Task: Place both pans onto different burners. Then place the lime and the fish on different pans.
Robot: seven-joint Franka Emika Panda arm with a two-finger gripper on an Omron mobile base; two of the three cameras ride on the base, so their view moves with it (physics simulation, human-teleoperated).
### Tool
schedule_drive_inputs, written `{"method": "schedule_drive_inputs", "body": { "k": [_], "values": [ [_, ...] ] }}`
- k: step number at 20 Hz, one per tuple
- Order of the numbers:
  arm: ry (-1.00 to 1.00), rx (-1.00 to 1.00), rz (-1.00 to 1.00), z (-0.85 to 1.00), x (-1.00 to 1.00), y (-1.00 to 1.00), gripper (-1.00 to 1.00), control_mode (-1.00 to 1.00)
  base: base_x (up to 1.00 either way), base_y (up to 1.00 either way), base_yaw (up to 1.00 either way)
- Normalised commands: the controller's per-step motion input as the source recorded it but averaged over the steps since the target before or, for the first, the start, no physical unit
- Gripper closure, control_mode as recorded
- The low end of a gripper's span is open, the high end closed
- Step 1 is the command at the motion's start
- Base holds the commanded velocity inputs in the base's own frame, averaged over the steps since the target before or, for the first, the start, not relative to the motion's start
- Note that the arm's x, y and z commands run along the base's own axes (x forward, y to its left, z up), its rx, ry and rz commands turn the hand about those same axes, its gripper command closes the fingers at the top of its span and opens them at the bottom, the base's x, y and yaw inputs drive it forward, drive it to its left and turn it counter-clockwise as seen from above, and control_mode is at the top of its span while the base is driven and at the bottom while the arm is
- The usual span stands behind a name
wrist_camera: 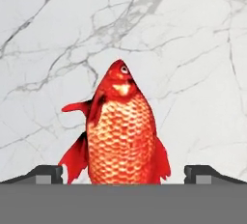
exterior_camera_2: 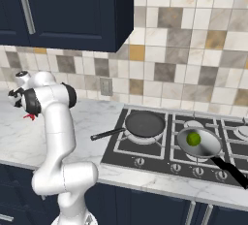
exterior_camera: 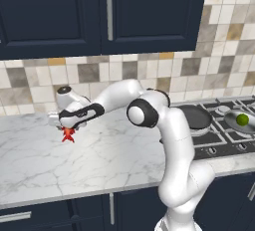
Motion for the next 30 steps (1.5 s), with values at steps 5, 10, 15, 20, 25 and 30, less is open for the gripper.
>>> {"method": "schedule_drive_inputs", "body": {
  "k": [5, 10, 15, 20, 25, 30],
  "values": [
    [-0.01, 0.00, 0.00, -0.23, 0.09, 0.01, -1.00, -1.00, 0.00, 0.00, 0.00],
    [-0.02, 0.00, 0.00, -0.25, 0.07, 0.00, -1.00, -1.00, 0.00, 0.00, 0.00],
    [-0.01, 0.00, 0.00, -0.31, 0.00, 0.00, -1.00, -1.00, 0.00, 0.00, 0.00],
    [0.00, 0.00, 0.00, -0.30, 0.00, 0.00, 1.00, -1.00, 0.00, 0.00, 0.00],
    [0.00, 0.00, 0.00, -0.01, 0.00, 0.00, 1.00, -1.00, 0.00, 0.00, 0.00],
    [0.00, 0.00, 0.00, 0.30, 0.00, -0.10, 1.00, -1.00, 0.00, 0.00, 0.00]
  ]
}}
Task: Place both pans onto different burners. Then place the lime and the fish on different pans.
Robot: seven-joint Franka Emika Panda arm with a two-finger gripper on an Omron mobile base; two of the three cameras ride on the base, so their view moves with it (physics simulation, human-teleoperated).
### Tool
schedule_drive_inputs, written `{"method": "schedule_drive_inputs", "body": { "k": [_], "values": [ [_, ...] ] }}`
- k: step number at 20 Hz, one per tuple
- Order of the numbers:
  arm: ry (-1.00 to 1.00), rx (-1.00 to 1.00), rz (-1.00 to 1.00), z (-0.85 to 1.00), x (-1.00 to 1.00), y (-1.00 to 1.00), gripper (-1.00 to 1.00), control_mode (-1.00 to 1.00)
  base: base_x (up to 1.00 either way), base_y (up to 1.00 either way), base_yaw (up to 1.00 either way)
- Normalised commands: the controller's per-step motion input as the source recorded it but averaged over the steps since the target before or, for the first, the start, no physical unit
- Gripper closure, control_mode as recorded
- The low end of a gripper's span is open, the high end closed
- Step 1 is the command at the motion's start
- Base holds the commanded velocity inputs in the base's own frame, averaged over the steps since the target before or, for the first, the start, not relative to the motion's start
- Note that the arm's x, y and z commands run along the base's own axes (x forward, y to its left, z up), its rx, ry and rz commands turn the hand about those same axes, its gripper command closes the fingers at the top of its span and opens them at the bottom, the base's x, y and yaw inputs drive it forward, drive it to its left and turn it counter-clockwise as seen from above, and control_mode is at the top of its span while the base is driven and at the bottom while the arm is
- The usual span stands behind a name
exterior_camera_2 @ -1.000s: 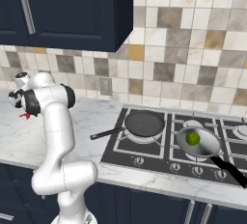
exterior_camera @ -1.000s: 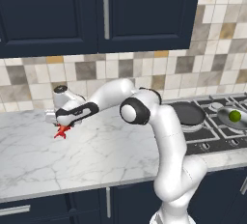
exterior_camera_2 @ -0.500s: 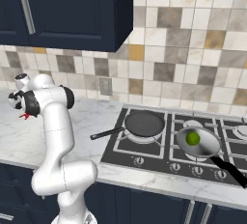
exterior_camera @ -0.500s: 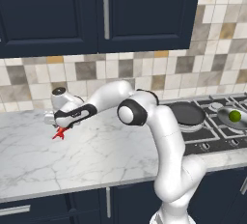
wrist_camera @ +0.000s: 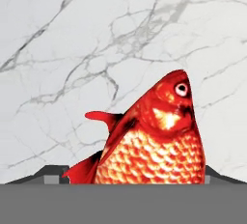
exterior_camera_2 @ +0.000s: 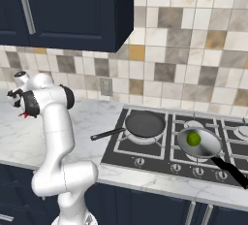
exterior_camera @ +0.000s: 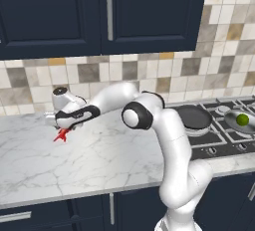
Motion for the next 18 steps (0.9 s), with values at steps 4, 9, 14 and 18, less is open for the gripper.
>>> {"method": "schedule_drive_inputs", "body": {
  "k": [4, 9, 14, 18],
  "values": [
    [0.00, 0.01, 0.00, 0.42, -0.18, -0.27, 1.00, -1.00, 0.00, 0.00, 0.00],
    [0.00, 0.00, 0.00, 0.05, -0.28, -0.44, 1.00, -1.00, 0.00, 0.00, 0.00],
    [0.00, 0.00, 0.00, 0.05, -0.35, -0.56, 1.00, -1.00, 0.00, 0.00, 0.00],
    [0.03, 0.00, 0.00, 0.15, -0.42, -0.59, 1.00, -1.00, 0.00, 0.00, 0.00]
  ]
}}
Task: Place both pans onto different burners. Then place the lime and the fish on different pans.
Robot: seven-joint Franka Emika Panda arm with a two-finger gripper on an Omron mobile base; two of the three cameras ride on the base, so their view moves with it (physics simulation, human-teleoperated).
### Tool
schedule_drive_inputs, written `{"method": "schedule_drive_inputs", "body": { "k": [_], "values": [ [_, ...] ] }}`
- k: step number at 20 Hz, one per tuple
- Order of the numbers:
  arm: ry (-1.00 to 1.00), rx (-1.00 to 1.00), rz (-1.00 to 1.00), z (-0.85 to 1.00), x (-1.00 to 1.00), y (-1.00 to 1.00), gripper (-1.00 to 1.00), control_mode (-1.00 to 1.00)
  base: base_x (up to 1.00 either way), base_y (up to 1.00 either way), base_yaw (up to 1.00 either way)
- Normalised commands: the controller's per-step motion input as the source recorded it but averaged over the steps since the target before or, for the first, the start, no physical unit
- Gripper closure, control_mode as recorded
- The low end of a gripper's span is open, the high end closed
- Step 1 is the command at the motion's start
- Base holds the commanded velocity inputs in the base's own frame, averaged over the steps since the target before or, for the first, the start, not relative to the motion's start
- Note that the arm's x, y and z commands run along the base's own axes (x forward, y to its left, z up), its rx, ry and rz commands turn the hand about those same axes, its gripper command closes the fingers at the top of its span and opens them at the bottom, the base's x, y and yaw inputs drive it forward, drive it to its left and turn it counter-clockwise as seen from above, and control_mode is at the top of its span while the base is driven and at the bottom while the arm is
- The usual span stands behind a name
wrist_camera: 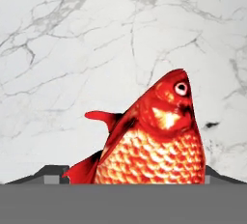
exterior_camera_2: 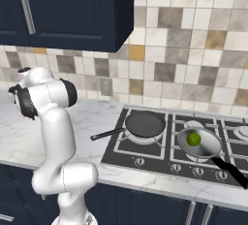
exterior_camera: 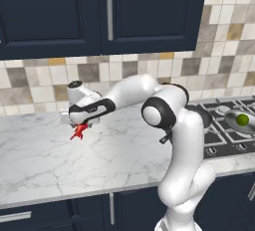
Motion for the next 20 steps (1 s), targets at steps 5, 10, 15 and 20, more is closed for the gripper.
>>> {"method": "schedule_drive_inputs", "body": {
  "k": [5, 10, 15, 20],
  "values": [
    [0.05, 0.00, -0.03, 0.20, -0.38, -0.57, 1.00, -1.00, 0.00, 0.00, 0.00],
    [0.08, 0.00, -0.06, 0.24, -0.36, -0.60, 1.00, -1.00, 0.00, 0.00, 0.00],
    [0.07, 0.01, -0.06, 0.22, -0.29, -0.60, 1.00, -1.00, 0.00, 0.00, 0.00],
    [0.04, 0.00, -0.04, 0.16, -0.30, -0.60, 1.00, -1.00, 0.00, 0.00, 0.00]
  ]
}}
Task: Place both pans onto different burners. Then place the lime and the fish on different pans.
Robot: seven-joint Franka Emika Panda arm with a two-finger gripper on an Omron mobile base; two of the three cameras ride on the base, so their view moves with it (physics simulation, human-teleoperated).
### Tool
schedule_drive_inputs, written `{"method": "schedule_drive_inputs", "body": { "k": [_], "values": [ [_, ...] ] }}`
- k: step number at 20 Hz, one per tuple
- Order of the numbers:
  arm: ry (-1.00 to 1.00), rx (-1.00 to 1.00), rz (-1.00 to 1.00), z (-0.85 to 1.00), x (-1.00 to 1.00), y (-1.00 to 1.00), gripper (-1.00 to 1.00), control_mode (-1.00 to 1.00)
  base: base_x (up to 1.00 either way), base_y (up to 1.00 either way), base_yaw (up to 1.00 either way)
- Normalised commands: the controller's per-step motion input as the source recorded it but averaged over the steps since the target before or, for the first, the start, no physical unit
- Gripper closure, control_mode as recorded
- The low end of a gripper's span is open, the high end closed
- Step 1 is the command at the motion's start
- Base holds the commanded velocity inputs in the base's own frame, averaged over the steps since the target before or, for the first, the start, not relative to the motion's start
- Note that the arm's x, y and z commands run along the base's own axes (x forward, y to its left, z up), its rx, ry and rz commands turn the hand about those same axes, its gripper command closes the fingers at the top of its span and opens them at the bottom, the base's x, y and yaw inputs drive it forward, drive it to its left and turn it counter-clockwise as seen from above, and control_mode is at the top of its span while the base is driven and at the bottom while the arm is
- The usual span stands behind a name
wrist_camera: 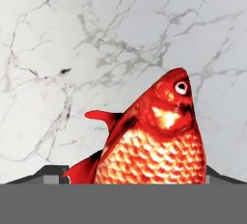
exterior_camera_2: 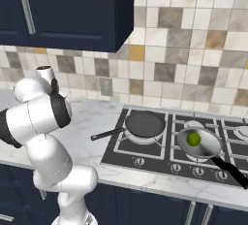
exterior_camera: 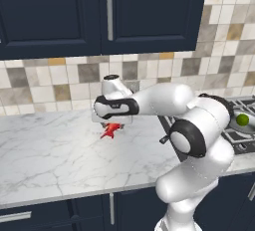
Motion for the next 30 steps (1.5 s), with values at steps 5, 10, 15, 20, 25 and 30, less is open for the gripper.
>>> {"method": "schedule_drive_inputs", "body": {
  "k": [5, 10, 15, 20, 25, 30],
  "values": [
    [0.03, 0.00, -0.07, 0.13, -0.26, -0.57, 1.00, -1.00, 0.00, 0.00, 0.00],
    [0.03, 0.00, -0.09, 0.15, -0.22, -0.58, 1.00, -1.00, 0.00, 0.00, 0.00],
    [0.01, 0.01, -0.06, 0.20, -0.06, -0.62, 1.00, -1.00, 0.00, 0.00, 0.00],
    [0.01, 0.01, -0.06, 0.17, 0.00, -0.59, 1.00, -1.00, 0.00, 0.00, 0.00],
    [0.00, 0.00, -0.09, 0.13, 0.00, -0.48, 1.00, -1.00, 0.00, 0.00, 0.00],
    [0.00, 0.00, -0.10, 0.13, 0.00, -0.49, 1.00, -1.00, 0.00, 0.00, 0.00]
  ]
}}
